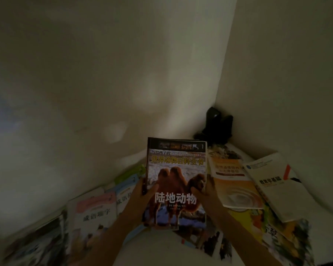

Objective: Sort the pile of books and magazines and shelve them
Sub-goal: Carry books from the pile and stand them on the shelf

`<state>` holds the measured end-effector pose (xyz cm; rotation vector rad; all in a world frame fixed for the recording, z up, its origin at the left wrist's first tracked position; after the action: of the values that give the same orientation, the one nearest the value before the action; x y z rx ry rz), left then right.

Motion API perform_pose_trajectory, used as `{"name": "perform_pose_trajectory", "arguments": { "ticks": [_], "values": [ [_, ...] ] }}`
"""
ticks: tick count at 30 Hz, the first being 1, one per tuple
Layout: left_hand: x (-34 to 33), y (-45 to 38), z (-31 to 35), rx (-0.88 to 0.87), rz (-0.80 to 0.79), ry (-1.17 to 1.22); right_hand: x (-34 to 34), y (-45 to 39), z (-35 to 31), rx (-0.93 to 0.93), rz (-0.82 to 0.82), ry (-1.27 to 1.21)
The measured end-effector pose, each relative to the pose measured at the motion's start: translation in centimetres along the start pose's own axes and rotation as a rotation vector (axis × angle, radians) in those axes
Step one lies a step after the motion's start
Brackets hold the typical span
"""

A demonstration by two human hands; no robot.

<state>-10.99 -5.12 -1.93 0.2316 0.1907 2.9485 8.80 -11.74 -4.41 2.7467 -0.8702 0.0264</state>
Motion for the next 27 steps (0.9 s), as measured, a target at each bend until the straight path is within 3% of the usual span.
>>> {"name": "perform_pose_trajectory", "arguments": {
  "ticks": [4,10,15,23,27],
  "values": [
    [5.0,5.2,2.1,-0.058,0.146,0.016,-3.0,3.6,-2.4,0.058,-0.171,0.061],
    [12.9,15.6,6.8,-0.185,0.443,-0.118,-6.3,12.8,-8.7,0.184,-0.438,-0.043],
    [19.9,25.0,13.4,-0.385,0.623,-0.157,-9.0,22.2,-16.0,0.406,-0.622,-0.14],
    [29.4,34.8,24.9,-0.698,0.828,-0.2,-13.3,34.0,-28.8,0.754,-0.764,-0.327],
    [35.1,36.3,30.5,-0.821,0.882,-0.207,-17.3,37.7,-35.6,0.877,-0.748,-0.402]
  ]
}}
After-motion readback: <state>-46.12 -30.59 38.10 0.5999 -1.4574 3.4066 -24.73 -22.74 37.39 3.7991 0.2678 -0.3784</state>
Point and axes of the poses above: each hand's wrist, its own y-axis away from the middle knuckle, its own x-axis out of the back of the hand, z = x × y, the point moved 4 cm from there along -y, towards the middle knuckle, and after that the axes turned 10 degrees about z, right-handed, at the moved point
